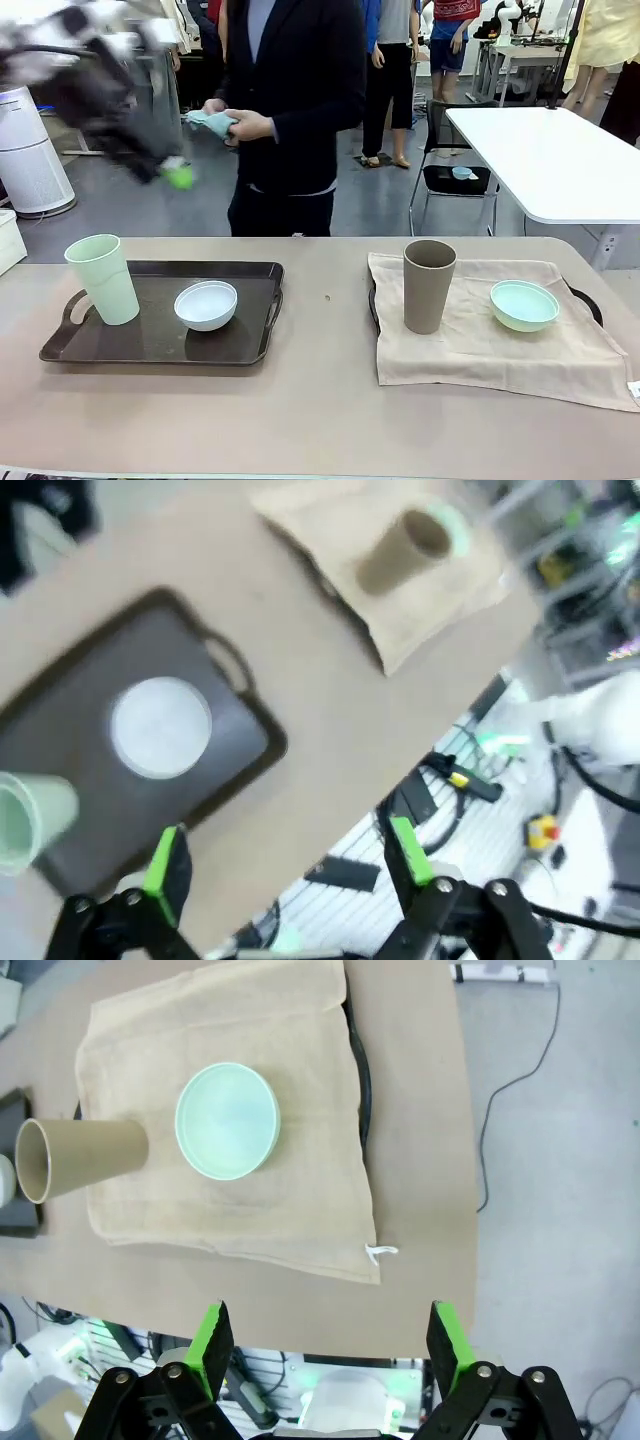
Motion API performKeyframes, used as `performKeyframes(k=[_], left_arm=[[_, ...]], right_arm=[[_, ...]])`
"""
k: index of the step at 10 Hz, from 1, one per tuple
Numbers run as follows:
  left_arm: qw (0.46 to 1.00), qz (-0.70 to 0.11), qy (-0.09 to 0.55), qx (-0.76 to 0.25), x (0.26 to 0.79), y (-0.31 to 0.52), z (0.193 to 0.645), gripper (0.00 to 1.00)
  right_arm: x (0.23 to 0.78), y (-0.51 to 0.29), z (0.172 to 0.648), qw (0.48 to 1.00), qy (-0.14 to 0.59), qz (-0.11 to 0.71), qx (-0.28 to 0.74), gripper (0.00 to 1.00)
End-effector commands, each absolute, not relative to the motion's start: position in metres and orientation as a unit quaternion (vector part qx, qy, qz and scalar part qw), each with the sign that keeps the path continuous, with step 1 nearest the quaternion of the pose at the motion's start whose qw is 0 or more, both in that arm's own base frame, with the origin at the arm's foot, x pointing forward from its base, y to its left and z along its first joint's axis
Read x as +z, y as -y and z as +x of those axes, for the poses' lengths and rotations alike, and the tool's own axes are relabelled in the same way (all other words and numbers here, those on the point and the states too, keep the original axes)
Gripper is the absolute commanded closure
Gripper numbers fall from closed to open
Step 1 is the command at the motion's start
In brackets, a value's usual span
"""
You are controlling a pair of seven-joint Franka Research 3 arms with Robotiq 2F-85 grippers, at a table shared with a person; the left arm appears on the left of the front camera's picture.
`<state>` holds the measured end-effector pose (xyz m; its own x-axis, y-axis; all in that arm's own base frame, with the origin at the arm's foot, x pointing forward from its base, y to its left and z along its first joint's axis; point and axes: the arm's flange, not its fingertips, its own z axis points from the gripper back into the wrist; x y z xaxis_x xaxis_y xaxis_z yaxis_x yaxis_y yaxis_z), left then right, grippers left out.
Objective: Set up a tray with a mat and arrange the tableware.
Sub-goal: Pick up the Picnic Bowl and Reusable plastic cup from the Handle tray in front of the human's position and hold them in the air.
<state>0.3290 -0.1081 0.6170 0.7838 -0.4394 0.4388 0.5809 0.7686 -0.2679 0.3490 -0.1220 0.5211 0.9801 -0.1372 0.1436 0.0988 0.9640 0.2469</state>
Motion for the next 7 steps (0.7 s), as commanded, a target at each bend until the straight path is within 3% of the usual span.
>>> performKeyframes(k=[1, 2, 4, 5, 7], left_arm=[[0.949, -0.170, 0.205, -0.165, 0.617, 0.012, 0.304, 0.00], [0.923, -0.198, 0.178, -0.276, 0.617, 0.108, 0.329, 0.00], [0.923, -0.198, 0.178, -0.276, 0.617, 0.108, 0.329, 0.00], [0.932, -0.201, 0.187, -0.238, 0.616, 0.054, 0.306, 0.00], [0.885, -0.364, 0.211, -0.201, 0.589, 0.027, 0.352, 0.00]], right_arm=[[0.518, 0.123, 0.355, 0.982, 0.071, 0.157, -0.071, 0.00], [0.521, 0.111, 0.359, 0.979, 0.060, 0.163, -0.107, 0.00], [0.516, 0.124, 0.350, 0.983, 0.072, 0.147, -0.082, 0.00], [0.526, 0.111, 0.355, 0.955, -0.056, 0.290, 0.011, 0.00], [0.551, 0.114, 0.372, 0.864, -0.124, 0.486, 0.046, 0.00]])
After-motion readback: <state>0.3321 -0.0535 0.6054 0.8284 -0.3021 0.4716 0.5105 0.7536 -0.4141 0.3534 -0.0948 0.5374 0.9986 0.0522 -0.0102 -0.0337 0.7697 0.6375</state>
